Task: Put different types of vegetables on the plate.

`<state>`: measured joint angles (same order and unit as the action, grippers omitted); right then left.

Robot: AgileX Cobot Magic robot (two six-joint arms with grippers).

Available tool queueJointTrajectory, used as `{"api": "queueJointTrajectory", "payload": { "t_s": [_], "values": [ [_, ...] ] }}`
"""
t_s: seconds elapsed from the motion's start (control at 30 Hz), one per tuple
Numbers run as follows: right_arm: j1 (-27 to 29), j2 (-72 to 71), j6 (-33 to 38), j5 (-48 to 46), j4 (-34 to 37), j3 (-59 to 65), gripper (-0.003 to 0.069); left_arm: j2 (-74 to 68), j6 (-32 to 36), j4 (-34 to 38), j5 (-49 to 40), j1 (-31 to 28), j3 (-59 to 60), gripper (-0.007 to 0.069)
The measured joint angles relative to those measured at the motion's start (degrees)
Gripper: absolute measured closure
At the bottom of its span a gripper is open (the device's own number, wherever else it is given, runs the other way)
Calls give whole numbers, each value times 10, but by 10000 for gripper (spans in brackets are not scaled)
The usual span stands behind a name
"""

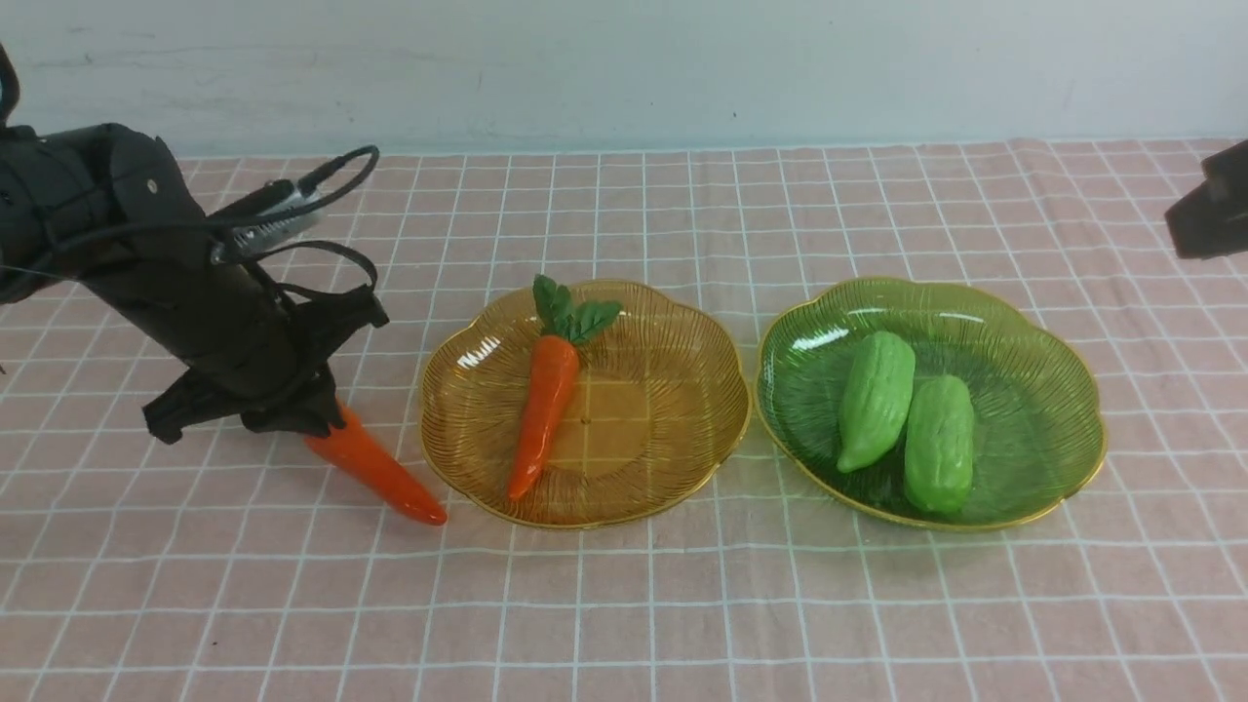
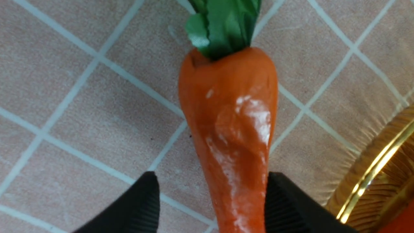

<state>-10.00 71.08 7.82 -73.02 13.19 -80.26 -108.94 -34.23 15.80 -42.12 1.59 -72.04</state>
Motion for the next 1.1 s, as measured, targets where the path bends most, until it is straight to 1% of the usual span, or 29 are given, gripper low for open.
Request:
{"api": "queueJointTrajectory", "payload": {
  "t_s": [0.07, 0.13, 0.3, 0.47, 0.57, 0.63, 0.8, 0.87, 0.9, 1.1],
  "values": [
    [0, 0, 0, 0, 4, 0, 674, -3, -11, 1, 4, 1, 0, 205],
    [0, 0, 0, 0, 6, 0, 674, -7, -21, 2, 9, 2, 0, 195],
    [0, 0, 0, 0, 11, 0, 674, -24, -44, 5, 34, 7, 0, 194],
    [0, 0, 0, 0, 11, 0, 674, -39, -47, 27, 42, 9, 0, 195],
    [0, 0, 0, 0, 12, 0, 674, -39, -44, 33, 43, 9, 0, 211],
    [0, 0, 0, 0, 12, 0, 674, -40, -33, 34, 43, 9, -1, 245],
    [0, 0, 0, 0, 12, 0, 674, -42, 26, 39, 22, 9, -8, 364],
    [0, 0, 0, 0, 12, 0, 674, -39, 77, 40, -3, 9, -14, 405],
    [0, 0, 0, 0, 12, 0, 674, -33, 103, 37, -18, 9, -17, 417],
    [0, 0, 0, 0, 12, 0, 674, 30, 208, 12, -91, -1, -50, 428]
  ]
}}
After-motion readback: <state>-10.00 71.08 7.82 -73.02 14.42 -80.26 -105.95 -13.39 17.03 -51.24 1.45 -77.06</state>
